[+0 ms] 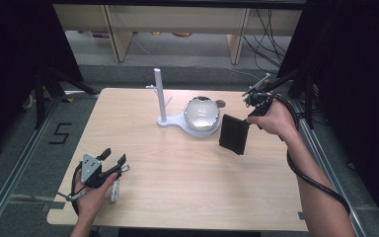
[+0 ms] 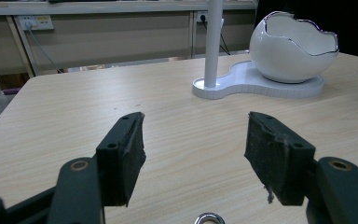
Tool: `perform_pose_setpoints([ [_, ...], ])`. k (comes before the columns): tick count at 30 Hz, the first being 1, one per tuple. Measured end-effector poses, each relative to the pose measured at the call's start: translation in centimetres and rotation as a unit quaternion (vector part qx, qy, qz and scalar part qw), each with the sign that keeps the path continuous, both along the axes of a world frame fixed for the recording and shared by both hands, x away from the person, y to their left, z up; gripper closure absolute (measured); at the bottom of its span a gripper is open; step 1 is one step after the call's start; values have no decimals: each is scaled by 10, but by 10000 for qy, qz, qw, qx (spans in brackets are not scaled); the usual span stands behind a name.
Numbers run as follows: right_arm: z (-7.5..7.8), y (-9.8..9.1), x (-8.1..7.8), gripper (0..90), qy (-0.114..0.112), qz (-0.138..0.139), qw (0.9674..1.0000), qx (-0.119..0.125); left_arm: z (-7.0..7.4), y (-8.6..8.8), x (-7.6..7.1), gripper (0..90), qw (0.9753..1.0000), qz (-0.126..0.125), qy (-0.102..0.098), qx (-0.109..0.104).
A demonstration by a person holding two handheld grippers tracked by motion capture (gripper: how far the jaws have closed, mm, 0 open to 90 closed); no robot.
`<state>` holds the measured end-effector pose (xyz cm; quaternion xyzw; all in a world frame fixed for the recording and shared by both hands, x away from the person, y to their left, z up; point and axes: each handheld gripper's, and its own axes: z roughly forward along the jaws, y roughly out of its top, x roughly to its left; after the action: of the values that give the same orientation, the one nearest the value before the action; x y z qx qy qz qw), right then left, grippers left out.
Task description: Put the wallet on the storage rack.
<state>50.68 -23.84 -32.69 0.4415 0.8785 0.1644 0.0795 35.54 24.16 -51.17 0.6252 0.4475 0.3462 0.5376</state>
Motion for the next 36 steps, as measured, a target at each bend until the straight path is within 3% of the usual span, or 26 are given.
perform_pose_setpoints([
  [1,3,2,-1,818,-119,-25,9999,3,1,0,-1,364,10000,18,43,45],
  [2,5,3,-2,818,-73,-119,9999,12,1,0,-1,365,10000,17,40,39],
  [10,14,3,0,818,-370,-2,9993,83,1,0,-1,365,10000,21,40,41],
  [17,20,6,1,818,-387,-66,9992,126,1,0,0,363,10000,7,8,23],
  [36,35,23,9,819,-730,62,9970,237,0,1,1,363,10000,-2,-6,2],
])
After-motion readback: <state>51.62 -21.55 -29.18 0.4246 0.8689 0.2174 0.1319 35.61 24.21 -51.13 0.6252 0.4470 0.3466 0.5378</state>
